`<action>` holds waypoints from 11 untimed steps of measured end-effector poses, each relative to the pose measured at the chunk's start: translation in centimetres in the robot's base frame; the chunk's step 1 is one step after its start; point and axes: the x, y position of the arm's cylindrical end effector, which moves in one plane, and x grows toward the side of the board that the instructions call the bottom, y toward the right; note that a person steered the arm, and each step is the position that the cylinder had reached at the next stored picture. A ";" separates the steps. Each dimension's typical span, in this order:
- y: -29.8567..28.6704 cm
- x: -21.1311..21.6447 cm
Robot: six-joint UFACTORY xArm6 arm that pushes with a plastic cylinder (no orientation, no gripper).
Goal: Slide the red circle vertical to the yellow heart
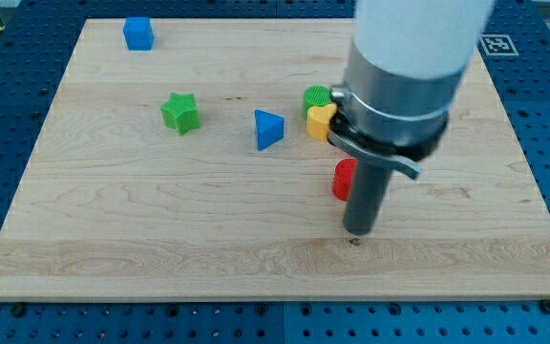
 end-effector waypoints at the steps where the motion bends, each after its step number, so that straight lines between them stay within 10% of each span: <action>1: 2.0 -3.1; 7: 0.9 -5.8; 9: -2.3 0.8; 11: -2.5 -5.7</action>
